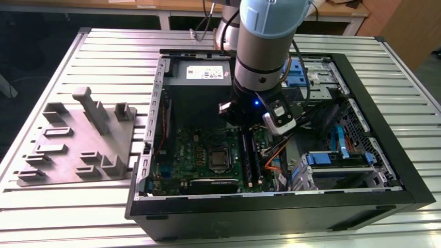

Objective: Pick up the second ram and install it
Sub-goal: 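Press down the second ram until it locks into place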

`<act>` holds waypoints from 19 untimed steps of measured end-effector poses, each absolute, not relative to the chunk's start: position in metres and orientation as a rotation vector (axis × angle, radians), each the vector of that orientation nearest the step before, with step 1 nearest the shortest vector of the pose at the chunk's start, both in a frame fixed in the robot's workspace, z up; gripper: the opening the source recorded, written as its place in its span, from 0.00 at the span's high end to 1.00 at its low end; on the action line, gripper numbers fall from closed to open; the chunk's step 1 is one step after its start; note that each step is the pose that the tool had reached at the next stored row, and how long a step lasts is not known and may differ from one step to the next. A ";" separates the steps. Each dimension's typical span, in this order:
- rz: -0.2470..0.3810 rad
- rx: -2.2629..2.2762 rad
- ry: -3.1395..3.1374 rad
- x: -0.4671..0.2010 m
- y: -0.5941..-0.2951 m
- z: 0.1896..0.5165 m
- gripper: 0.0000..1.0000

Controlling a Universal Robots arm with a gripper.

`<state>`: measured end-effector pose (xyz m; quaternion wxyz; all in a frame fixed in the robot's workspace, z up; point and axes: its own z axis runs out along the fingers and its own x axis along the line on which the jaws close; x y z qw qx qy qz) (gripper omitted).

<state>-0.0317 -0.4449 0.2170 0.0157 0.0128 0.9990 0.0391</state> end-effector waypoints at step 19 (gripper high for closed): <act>0.121 0.039 3.108 -0.032 -0.446 0.237 0.90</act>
